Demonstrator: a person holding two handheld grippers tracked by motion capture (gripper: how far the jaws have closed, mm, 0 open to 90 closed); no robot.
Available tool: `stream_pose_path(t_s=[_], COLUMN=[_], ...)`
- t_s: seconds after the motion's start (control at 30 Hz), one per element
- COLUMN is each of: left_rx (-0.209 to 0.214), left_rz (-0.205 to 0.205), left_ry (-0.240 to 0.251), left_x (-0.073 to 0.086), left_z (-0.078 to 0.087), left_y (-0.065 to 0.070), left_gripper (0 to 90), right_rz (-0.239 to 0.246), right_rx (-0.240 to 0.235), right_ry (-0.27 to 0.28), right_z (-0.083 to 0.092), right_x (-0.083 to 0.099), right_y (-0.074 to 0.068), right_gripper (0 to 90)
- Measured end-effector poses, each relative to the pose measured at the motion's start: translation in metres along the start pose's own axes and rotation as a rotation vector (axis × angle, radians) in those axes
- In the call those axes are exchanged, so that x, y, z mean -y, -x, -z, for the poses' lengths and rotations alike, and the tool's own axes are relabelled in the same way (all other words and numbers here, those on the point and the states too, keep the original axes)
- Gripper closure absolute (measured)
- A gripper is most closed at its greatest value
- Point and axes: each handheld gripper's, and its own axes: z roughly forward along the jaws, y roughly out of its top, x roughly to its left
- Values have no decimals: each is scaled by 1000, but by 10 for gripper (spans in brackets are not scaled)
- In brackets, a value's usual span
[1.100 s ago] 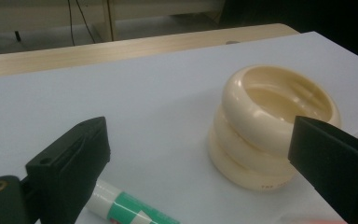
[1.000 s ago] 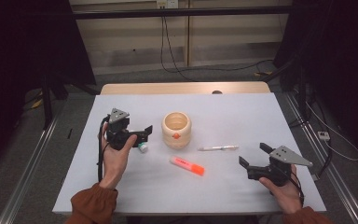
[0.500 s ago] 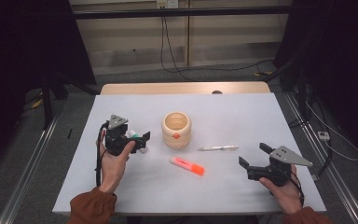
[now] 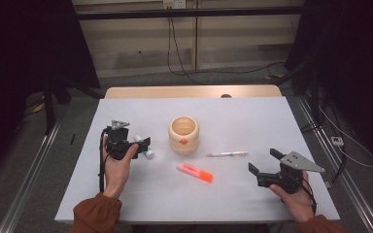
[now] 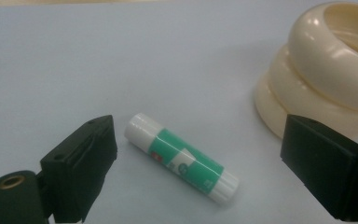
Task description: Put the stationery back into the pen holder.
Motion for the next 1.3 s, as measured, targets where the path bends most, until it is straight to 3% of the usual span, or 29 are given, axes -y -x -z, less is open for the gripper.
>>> stream_pose_path(t_s=[0.3, 0.43, 0.67, 0.87, 1.07, 1.3], left_rx=[-43, -58, -70, -111, -130, -149], left_rz=[1, 63, 88, 99, 161, 190], left_ry=[-86, -140, -180, -207, -246, -305], left_x=[-6, -10, -19, -20, -21, -18], left_z=[-22, -32, -44, -50, -57, -66], left_y=[0, -3, -4, -4, -10, -14], left_gripper=[88, 128, 188, 245, 294, 342], right_rz=[1, 1, 1, -1, 2, 1], right_rx=[0, 0, -1, -1, -2, -3], right_ry=[-2, -2, -3, -3, -2, -3], right_z=[0, 0, 0, 0, 0, 0], right_x=[0, 0, 0, 0, 0, 0], right_y=[0, 0, 0, 0, 0, 0], right_gripper=[40, 40, 40, 40, 40, 40])
